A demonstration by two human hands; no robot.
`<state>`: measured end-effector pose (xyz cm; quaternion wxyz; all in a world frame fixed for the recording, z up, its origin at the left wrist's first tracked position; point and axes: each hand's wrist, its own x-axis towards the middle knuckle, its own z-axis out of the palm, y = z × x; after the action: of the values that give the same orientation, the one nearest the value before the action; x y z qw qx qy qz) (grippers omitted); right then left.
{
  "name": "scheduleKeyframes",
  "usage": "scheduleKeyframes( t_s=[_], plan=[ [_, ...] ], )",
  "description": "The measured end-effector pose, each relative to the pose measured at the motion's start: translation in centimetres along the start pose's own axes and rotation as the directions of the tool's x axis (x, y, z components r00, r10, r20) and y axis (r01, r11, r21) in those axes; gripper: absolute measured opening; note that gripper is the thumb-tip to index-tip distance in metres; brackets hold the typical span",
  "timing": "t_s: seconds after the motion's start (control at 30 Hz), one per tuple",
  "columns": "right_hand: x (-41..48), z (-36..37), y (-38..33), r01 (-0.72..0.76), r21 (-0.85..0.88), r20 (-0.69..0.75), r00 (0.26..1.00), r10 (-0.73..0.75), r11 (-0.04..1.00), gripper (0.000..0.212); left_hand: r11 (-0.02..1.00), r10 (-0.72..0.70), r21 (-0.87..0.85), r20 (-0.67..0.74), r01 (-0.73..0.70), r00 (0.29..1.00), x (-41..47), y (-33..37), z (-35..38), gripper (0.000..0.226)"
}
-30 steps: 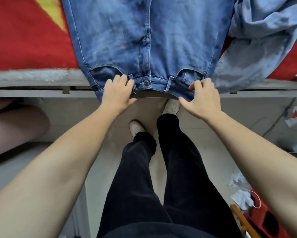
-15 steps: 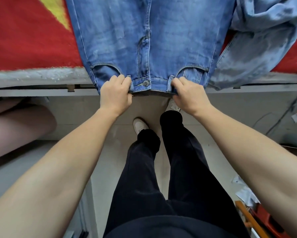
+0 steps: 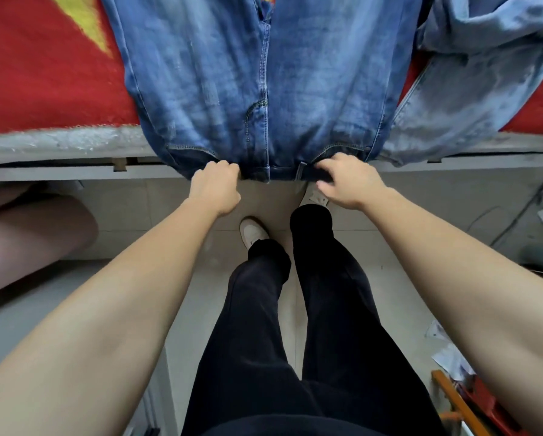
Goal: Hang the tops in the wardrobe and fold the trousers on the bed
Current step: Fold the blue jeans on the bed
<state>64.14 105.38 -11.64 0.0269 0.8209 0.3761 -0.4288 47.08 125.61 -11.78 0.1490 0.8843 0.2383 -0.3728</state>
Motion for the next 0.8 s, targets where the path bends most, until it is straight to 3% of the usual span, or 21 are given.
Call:
scheduleKeyframes(
  t_s=[0.07,0.17,0.23,0.3,0.37,0.43,0.57,0.63,0.73,0.8],
  plan=[
    [-0.5,-1.9,1.1,-0.067,0.161,-0.241,0.965,0.105,0.985,0.029,0.997,0.001,-0.069,-0.220,-0.016,0.976,0.2,0.6,-1.4,0.023],
    [-0.1,-5.0,2.9,-0.139,0.405,-0.489,0.802,0.343,0.904,0.027,0.984,0.091,-0.093,-0.478,-0.154,0.874,1.0,2.4,-3.3,0.024],
    [0.9,-7.0,4.2,-0.159,0.526,-0.549,0.687,0.476,0.835,0.036,0.975,0.114,-0.107,-0.505,-0.193,0.855,1.8,3.9,-3.9,0.030],
    [2.3,-8.6,5.4,-0.210,0.622,-0.488,0.649,0.584,0.754,0.049,0.981,0.048,-0.145,-0.459,-0.128,0.887,2.6,5.1,-4.1,0.032],
    [3.5,-9.6,6.4,-0.280,0.677,-0.332,0.709,0.623,0.680,0.055,0.984,-0.032,-0.174,-0.412,-0.045,0.911,3.6,5.6,-4.6,0.029],
    [4.1,-10.2,6.9,-0.246,0.756,-0.210,0.786,0.581,0.607,0.047,0.976,-0.102,-0.217,-0.371,0.021,0.923,4.6,5.9,-5.7,0.023],
    [4.6,-11.5,7.0,-0.104,0.862,-0.194,0.837,0.512,0.496,0.017,0.941,-0.215,-0.321,-0.318,0.108,0.923,5.6,7.0,-7.4,0.021],
    [4.5,-12.2,6.9,-0.070,0.898,-0.169,0.857,0.487,0.435,0.007,0.906,-0.191,-0.422,-0.366,0.021,0.911,5.1,8.6,-7.7,0.022],
    [4.7,-13.2,7.0,-0.065,0.931,-0.115,0.882,0.457,0.360,0.007,0.877,-0.046,-0.442,-0.465,-0.187,0.884,4.0,12.7,-7.7,0.017],
    [4.8,-13.8,7.2,-0.057,0.937,-0.111,0.888,0.446,0.346,0.011,0.860,-0.004,-0.462,-0.430,-0.216,0.903,3.8,15.9,-7.2,0.020]
  ],
)
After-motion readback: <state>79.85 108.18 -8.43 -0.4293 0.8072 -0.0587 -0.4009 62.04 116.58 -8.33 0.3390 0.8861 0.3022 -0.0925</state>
